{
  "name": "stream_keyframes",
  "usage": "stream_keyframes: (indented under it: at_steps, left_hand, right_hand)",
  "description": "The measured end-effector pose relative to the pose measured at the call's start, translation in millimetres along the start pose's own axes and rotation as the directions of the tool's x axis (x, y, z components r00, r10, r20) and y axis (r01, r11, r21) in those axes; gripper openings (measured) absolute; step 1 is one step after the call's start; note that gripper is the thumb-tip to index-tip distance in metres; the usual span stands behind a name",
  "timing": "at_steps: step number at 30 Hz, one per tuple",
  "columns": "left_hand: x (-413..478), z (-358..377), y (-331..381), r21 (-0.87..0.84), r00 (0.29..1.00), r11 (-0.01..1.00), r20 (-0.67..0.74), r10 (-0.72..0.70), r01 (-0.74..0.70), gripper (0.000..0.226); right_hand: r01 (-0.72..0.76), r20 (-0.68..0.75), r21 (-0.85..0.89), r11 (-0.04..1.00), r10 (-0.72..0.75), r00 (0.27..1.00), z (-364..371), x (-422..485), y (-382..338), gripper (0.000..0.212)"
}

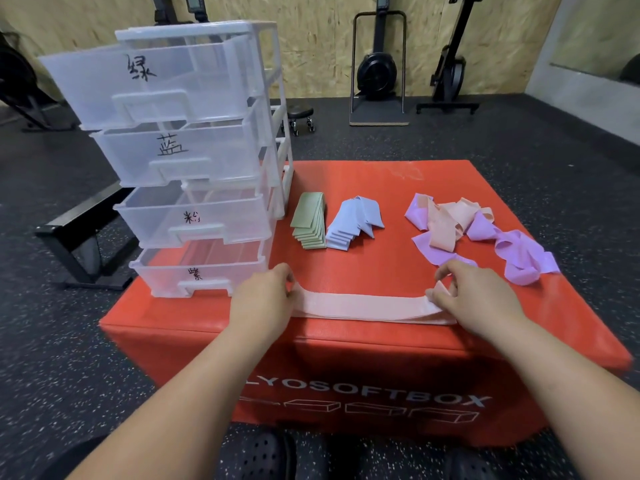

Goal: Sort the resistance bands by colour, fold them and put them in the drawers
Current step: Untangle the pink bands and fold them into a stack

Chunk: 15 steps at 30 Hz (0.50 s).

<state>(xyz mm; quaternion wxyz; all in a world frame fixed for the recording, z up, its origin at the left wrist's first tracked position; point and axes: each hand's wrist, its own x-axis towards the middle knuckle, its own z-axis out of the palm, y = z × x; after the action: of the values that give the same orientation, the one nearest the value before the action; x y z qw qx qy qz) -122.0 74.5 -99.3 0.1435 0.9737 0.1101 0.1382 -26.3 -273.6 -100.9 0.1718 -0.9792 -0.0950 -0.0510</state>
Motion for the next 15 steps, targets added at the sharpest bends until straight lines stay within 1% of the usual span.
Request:
stream_keyframes:
  at_steps: [3, 4, 6, 8, 10, 11, 13, 15]
  left_hand:
    - [0, 1, 1, 0.19, 0.998, 0.98, 0.044, 0.051, -0.059, 0.025]
    - [0, 0, 1, 0.222, 0.997, 0.973, 0.054, 0.059, -0.07, 0.027]
    - [4, -4, 2, 0.24, 0.996, 0.968, 0.056, 0.068, -0.079, 0.03]
    - [9, -11, 1, 0.23, 0.996, 0.969, 0.044, 0.081, -0.089, 0.031]
    - [13, -16, -2, 0.168, 0.989, 0.975, 0.059, 0.138, -0.147, 0.036]
    - [15, -17, -5, 0.12, 0.978, 0.973, 0.094, 0.188, -0.198, 0.042]
    - [15, -18, -10, 0.037, 0.935, 0.953, 0.207, 0.288, -0.301, 0.061]
    - [13, -14, -13, -0.017, 0.889, 0.936, 0.308, 0.339, -0.351, 0.072]
  right_hand:
    - [-0.004, 0.063, -0.177, 0.984, 0.016, 0.998, 5, -1, 3, 0.045]
    - [-0.008, 0.083, -0.205, 0.979, 0.026, 0.996, 4, -1, 3, 0.047]
    - [-0.011, 0.11, -0.203, 0.979, 0.034, 0.993, -2, 0, 4, 0.047]
    - [0.014, 0.122, -0.136, 0.991, 0.003, 0.993, -12, 2, 5, 0.045]
    - [0.091, 0.156, -0.044, 0.995, -0.083, 0.984, -20, 4, 7, 0.048]
    - [0.146, 0.196, -0.028, 0.989, -0.138, 0.971, -24, 5, 9, 0.055]
    - [0.244, 0.293, -0.027, 0.969, -0.225, 0.929, -28, 5, 12, 0.07]
    - [0.257, 0.35, -0.042, 0.966, -0.226, 0.909, -28, 4, 14, 0.075]
